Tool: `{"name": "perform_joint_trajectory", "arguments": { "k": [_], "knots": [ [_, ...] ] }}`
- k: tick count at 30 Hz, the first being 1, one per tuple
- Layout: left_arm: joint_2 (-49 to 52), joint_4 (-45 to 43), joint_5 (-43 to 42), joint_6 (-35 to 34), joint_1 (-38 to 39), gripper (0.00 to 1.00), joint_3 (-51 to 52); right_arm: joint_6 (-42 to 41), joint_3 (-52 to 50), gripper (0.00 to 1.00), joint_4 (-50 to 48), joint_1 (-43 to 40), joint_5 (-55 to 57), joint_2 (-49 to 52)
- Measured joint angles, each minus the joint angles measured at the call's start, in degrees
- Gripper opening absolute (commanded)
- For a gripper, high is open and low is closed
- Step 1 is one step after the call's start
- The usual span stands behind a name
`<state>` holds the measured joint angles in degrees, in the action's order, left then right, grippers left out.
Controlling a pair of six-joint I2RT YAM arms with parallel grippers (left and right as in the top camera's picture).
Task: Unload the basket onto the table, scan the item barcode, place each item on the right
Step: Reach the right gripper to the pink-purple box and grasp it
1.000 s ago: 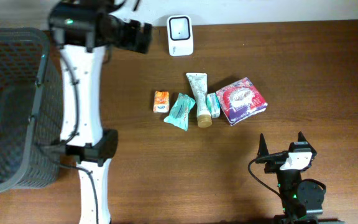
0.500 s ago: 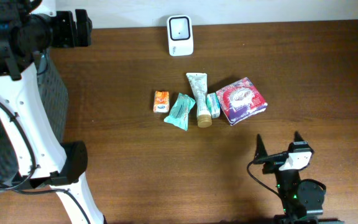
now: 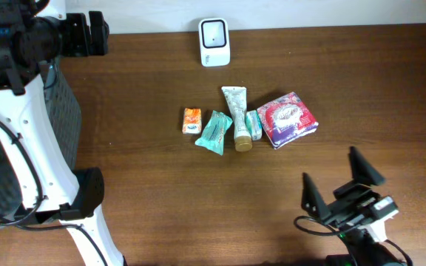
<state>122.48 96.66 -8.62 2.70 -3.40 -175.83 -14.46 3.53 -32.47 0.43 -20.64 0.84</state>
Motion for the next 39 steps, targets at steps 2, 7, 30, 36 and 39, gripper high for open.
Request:
{"name": "perform_joint_trajectory", "arguments": {
  "k": [2,7,30,36,39],
  "knots": [
    [0.00,0.00,0.00,0.00,0.00,0.99,0.02,2.51,3.72,0.99,0.96,0.00,2.03,1.75],
    [0.00,0.07,0.02,-0.02,0.00,0.99,0.02,7.02,16.83,0.99,7.65,0.00,3.74,13.81],
    [0.00,0.02,0.00,-0.20,0.00,0.99,0.24,22.16,91.03,0.98,92.30,-6.34,-7.06,92.87],
    [0.00,0.02,-0.02,-0.20,0.00,0.99,0.24,22.38,93.44,0.88,91.82,-9.60,-9.01,107.21],
    [0.00,0.02,-0.02,-0.22,0.00,0.99,0.24,22.58,93.59,0.86,90.51,-9.60,-6.84,108.83]
  ]
}}
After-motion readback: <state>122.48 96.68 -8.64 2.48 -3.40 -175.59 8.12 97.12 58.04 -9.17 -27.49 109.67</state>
